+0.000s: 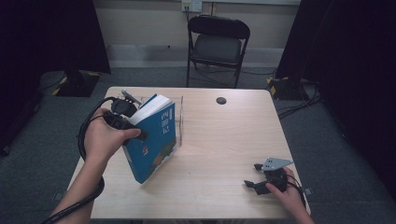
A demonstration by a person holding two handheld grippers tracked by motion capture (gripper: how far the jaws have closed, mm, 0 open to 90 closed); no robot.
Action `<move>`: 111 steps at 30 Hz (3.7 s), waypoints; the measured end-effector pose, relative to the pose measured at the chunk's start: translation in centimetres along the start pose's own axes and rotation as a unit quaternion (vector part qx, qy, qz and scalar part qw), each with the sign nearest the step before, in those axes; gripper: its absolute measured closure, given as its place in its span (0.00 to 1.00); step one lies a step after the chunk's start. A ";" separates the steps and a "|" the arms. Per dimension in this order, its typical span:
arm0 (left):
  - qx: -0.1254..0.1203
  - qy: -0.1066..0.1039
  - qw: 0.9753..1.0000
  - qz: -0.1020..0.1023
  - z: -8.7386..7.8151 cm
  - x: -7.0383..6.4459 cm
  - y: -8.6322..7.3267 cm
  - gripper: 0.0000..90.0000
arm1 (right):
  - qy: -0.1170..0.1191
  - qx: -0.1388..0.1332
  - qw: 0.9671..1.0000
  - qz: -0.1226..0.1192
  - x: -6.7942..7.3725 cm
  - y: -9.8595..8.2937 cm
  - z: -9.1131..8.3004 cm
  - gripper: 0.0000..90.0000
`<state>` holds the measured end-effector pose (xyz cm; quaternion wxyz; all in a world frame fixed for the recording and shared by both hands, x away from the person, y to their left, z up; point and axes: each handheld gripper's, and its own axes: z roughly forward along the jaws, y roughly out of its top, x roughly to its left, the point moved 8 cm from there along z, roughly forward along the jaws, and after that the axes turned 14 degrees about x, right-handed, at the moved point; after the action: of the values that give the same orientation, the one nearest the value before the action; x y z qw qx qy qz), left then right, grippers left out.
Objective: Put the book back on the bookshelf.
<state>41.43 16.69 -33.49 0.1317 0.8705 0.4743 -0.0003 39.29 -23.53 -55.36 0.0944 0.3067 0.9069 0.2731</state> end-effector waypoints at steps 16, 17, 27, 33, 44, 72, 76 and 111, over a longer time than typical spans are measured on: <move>-0.008 0.004 1.000 -0.027 0.1 0.3 1.3 0.69 | 0.000 0.000 1.000 0.000 0.0 0.0 0.0 0.20; -0.009 0.007 1.000 -0.029 0.1 0.3 1.4 0.69 | 0.000 0.000 1.000 0.000 0.0 0.0 0.0 0.20; -0.006 0.012 0.999 -0.035 0.3 0.2 2.2 0.69 | 0.000 0.000 1.000 0.000 0.0 0.0 0.0 0.20; -0.008 0.011 0.999 -0.042 0.1 0.2 2.7 0.69 | 0.000 0.000 1.000 0.000 0.0 0.0 0.0 0.20; -0.011 0.014 0.999 -0.047 0.2 0.0 3.6 0.69 | 0.000 0.000 1.000 0.000 0.0 0.0 0.0 0.20; -0.011 0.015 0.997 -0.074 0.6 0.4 4.5 0.69 | 0.000 0.000 1.000 0.000 0.0 0.0 0.0 0.20; -0.012 0.014 0.997 -0.080 0.4 0.5 4.6 0.69 | 0.000 0.000 1.000 0.000 0.0 0.0 0.0 0.20; -0.017 0.028 0.992 -0.118 1.3 1.4 6.6 0.69 | 0.000 0.000 1.000 0.000 0.0 0.0 0.0 0.20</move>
<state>47.81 14.18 -33.42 0.1317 0.8057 0.5773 0.0166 39.29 -23.53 -55.36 0.0943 0.3068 0.9069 0.2730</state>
